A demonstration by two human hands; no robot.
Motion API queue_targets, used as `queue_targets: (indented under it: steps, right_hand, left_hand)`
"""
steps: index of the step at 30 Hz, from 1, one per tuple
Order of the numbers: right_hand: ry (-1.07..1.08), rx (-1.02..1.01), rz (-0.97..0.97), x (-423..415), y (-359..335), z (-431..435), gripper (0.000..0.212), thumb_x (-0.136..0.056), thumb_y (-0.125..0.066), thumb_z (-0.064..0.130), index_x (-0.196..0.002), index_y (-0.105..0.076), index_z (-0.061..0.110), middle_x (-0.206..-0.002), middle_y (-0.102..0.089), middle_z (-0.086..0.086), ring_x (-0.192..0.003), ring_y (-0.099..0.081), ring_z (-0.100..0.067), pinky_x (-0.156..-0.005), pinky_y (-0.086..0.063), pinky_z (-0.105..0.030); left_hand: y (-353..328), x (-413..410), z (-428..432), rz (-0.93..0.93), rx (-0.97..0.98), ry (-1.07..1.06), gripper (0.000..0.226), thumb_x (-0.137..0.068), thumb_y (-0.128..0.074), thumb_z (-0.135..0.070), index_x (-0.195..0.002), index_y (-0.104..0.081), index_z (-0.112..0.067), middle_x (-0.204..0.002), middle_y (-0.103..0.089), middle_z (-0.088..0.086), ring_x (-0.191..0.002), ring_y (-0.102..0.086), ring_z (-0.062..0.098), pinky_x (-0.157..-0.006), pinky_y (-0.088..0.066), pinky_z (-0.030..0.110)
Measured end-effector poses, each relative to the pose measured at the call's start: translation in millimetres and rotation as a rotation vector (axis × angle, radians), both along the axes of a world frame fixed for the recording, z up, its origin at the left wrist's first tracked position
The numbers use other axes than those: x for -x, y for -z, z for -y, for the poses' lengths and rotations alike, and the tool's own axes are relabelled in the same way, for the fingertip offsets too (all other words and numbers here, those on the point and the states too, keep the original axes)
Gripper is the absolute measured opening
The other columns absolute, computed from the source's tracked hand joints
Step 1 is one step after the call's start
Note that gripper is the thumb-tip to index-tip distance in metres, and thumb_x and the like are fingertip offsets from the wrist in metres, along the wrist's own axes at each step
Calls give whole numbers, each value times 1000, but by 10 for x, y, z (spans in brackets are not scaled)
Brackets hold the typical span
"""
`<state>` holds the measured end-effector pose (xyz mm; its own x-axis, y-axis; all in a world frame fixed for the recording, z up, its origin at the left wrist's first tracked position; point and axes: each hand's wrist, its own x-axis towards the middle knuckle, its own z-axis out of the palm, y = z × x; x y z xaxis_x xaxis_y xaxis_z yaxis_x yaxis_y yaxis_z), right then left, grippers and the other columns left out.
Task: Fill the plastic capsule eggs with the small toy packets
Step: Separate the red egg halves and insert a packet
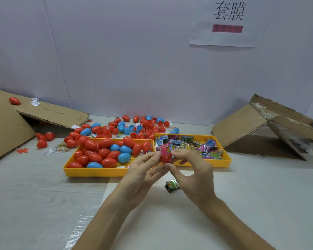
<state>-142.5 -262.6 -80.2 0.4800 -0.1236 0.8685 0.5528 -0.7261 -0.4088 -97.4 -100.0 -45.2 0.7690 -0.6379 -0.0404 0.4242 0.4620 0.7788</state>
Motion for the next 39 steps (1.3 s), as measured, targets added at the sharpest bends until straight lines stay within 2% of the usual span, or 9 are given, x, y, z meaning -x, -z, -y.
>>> queue_targets:
  steps: [7, 11, 15, 20, 28, 35, 39]
  right_hand:
    - [26, 16, 30, 13, -13, -13, 25, -83, -76, 23, -97, -72, 3, -104, -66, 7, -104, -60, 9, -82, -50, -9]
    - [24, 16, 21, 22, -30, -24, 24, -83, -77, 19, -98, -72, 2, -102, -67, 5, -100, -61, 5, -81, -49, -10]
    - [31, 14, -1, 32, -50, -27, 30, -81, -81, 14, -107, -70, 6, -98, -69, 3, -88, -63, -1, -79, -50, -13]
    - [47, 33, -9, 34, -63, -39, 32, -84, -76, 21, -111, -73, 4, -103, -71, 0, -95, -62, -1, -83, -49, -11]
    - [66, 70, 13, 32, -63, -13, 25, -81, -79, 12, -103, -75, 2, -102, -69, 2, -99, -64, -5, -89, -50, -13]
    - [83, 85, 16, 37, -66, -16, 22, -80, -79, 10, -101, -76, 1, -97, -72, -4, -95, -64, -6, -89, -49, -11]
    - [72, 71, 8, 38, -71, -22, 27, -80, -81, 7, -106, -75, 3, -99, -70, 0, -96, -62, -2, -86, -49, -11]
  left_hand:
    - [14, -10, 13, 9, -26, 1, 20, -82, -73, -27, -97, -82, -19, -116, -74, 14, -107, -73, 24, -79, -60, 26]
    - [28, -15, 18, -1, -45, -1, 18, -84, -71, -27, -97, -82, -20, -116, -74, 15, -107, -73, 26, -78, -60, 27]
    - [39, -15, 21, 8, -48, 10, 19, -89, -68, -27, -101, -81, -21, -117, -74, 15, -108, -72, 26, -81, -60, 30]
    - [37, -12, 15, 40, -49, 42, 22, -93, -65, -31, -107, -79, -21, -121, -73, 14, -113, -70, 25, -85, -59, 30]
    - [91, -45, 33, 23, -64, 41, 27, -89, -69, -28, -110, -77, -14, -124, -71, 16, -116, -69, 28, -87, -60, 33]
    - [102, -45, 29, 39, -73, 64, 26, -92, -66, -27, -111, -77, -15, -125, -70, 15, -116, -69, 27, -86, -60, 31]
    - [100, -46, 23, 57, -67, 79, 27, -93, -65, -28, -115, -76, -17, -127, -70, 14, -118, -68, 26, -89, -59, 31]
